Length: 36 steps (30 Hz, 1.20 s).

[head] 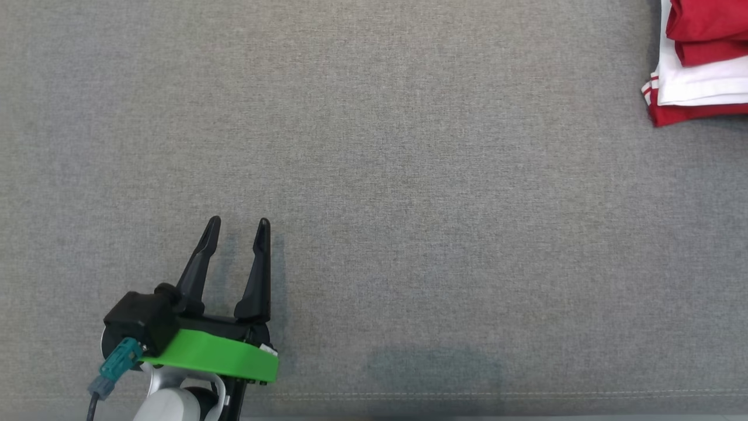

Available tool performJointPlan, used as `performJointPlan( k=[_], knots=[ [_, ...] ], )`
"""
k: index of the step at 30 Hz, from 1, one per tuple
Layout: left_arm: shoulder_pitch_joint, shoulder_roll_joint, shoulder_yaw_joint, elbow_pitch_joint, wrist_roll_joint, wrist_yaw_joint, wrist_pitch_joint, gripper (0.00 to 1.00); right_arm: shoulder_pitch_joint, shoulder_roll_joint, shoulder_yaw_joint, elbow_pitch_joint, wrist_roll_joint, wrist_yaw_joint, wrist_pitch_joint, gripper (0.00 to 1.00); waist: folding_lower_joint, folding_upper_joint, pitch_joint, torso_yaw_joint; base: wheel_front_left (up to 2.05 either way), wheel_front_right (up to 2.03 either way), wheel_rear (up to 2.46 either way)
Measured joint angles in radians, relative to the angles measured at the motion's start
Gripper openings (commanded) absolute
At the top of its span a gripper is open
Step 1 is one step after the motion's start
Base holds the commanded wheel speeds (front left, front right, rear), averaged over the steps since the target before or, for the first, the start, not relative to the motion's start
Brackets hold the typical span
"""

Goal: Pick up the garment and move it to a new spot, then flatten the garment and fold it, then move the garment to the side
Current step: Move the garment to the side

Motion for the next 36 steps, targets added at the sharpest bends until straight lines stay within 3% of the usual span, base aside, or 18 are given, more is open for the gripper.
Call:
performJointPlan(
  k=[2, 3, 4, 5, 17, 25, 30, 36],
  knots=[
    [0.000, 0.002, 0.002, 0.000, 0.005, 0.000, 0.000, 1.00, 0.006, 0.014, -0.001, 0.013, 0.000, -0.008, -0.005, 0.49, 0.0000, 0.0000, 0.001, -0.006, 0.00, 0.00, 0.00],
    [0.000, 0.004, 0.002, -0.001, 0.005, 0.000, 0.000, 1.00, 0.008, 0.021, -0.001, 0.019, 0.000, -0.008, -0.012, 0.79, 0.0000, 0.0000, 0.001, -0.009, 0.00, 0.00, 0.00],
    [0.000, 0.006, 0.003, -0.001, 0.006, 0.000, 0.001, 1.00, 0.009, 0.025, -0.001, 0.023, 0.000, -0.009, -0.014, 0.98, 0.0000, 0.0000, 0.001, -0.012, 0.00, 0.00, 0.00],
    [0.000, 0.008, 0.003, -0.001, 0.006, 0.000, 0.002, 1.00, 0.010, 0.027, -0.002, 0.030, 0.000, -0.009, -0.018, 1.00, 0.0000, 0.0000, 0.001, -0.016, 0.00, 0.00, 0.00],
    [0.000, 0.018, 0.007, -0.003, 0.007, 0.000, 0.009, 1.00, 0.046, 0.052, -0.023, 0.090, 0.002, -0.033, -0.075, 1.00, 0.0000, 0.0000, -0.018, -0.059, 0.00, 0.00, 0.00],
    [-0.011, 0.015, 0.003, -0.002, 0.001, -0.001, 0.007, 1.00, 0.037, 0.061, -0.029, 0.074, -0.009, -0.034, -0.155, 1.00, 0.0000, 0.0000, -0.063, -0.102, 0.00, 0.00, 0.00],
    [-0.035, -0.002, -0.001, 0.009, -0.006, -0.014, -0.001, 1.00, 0.011, 0.102, -0.029, 0.027, -0.017, -0.033, -0.225, 1.00, 0.0000, 0.0000, -0.106, -0.130, 0.00, 0.00, 0.00],
    [-0.049, -0.018, 0.025, 0.052, -0.029, -0.014, -0.019, 1.00, 0.013, 0.166, -0.016, -0.017, -0.020, -0.003, -0.261, 1.00, 0.0000, 0.0000, -0.172, -0.163, 0.00, 0.00, 0.00]
  ],
)
